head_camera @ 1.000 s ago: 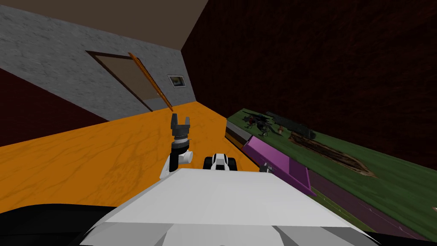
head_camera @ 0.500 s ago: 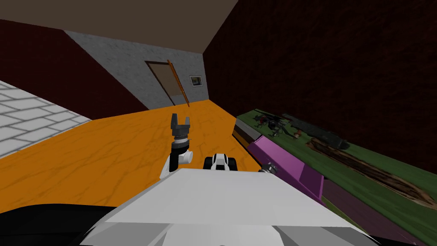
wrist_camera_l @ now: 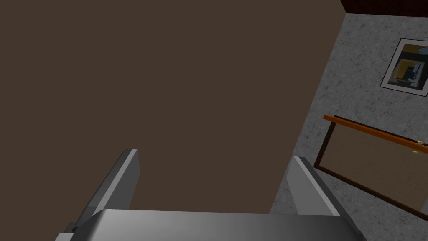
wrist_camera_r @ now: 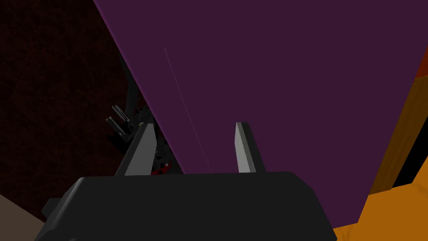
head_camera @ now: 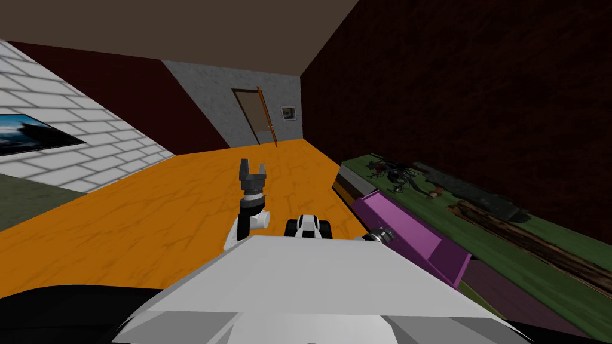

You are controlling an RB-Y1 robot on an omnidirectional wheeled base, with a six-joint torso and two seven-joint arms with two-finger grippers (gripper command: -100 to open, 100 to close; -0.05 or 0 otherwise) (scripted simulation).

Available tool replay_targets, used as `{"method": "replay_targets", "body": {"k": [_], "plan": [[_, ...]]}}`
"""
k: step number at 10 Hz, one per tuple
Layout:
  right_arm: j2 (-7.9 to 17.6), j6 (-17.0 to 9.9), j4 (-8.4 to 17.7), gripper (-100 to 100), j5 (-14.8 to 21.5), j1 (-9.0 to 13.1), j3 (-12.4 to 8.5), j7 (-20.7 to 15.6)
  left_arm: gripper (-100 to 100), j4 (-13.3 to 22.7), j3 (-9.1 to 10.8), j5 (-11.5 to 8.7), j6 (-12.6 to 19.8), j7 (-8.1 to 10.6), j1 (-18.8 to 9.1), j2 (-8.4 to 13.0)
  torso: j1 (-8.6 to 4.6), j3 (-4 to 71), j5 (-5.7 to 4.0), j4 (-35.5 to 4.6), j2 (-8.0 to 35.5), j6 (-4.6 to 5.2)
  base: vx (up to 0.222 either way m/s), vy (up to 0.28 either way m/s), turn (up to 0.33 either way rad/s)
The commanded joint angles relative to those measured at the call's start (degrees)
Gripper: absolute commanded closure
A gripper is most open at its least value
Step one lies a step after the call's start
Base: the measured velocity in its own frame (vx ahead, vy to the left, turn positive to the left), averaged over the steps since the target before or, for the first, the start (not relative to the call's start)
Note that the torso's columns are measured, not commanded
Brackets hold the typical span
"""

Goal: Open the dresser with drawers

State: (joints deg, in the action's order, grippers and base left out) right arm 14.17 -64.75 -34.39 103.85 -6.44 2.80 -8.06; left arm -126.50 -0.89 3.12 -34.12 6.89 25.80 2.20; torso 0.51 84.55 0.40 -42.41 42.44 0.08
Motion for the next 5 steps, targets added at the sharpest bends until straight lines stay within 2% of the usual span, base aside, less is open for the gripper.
{"method": "replay_targets", "body": {"k": [1, 2, 3, 5], "plan": [[0.9, 1.5, -1.7, -100, -0.8, -0.4, -0.1, -0.9, 0, 0.0, 0.00, 0.0, 0.0, 0.00, 0.0, 0.0, -0.31, 0.2, -0.27, 0.2, -0.4, -0.05, 0.015, 0.050, -0.017], [3.3, 4.1, -2.4, -100, -2.6, 0.6, -0.5, -2.2, 0, 0.0, 0.01, 0.0, 0.0, 0.00, 0.0, 0.0, -0.63, 0.2, -0.42, 0.2, -0.5, -0.08, -0.018, 0.074, 0.007], [3.3, 4.1, -2.4, -100, -2.6, 0.6, -0.5, -2.2, 0, 0.0, 0.01, 0.0, 0.0, 0.00, 0.0, 0.0, -0.61, 0.1, -0.43, 0.2, -0.3, -0.09, -0.035, 0.069, 0.001], [5.7, 6.7, -3.0, -100, -4.5, 1.6, -0.9, -3.4, 0, 0.0, 0.01, 0.0, 0.0, 0.00, 0.0, 0.0, -0.49, -0.1, -0.40, 0.1, 0.0, -0.08, -0.042, 0.077, -0.004]]}}
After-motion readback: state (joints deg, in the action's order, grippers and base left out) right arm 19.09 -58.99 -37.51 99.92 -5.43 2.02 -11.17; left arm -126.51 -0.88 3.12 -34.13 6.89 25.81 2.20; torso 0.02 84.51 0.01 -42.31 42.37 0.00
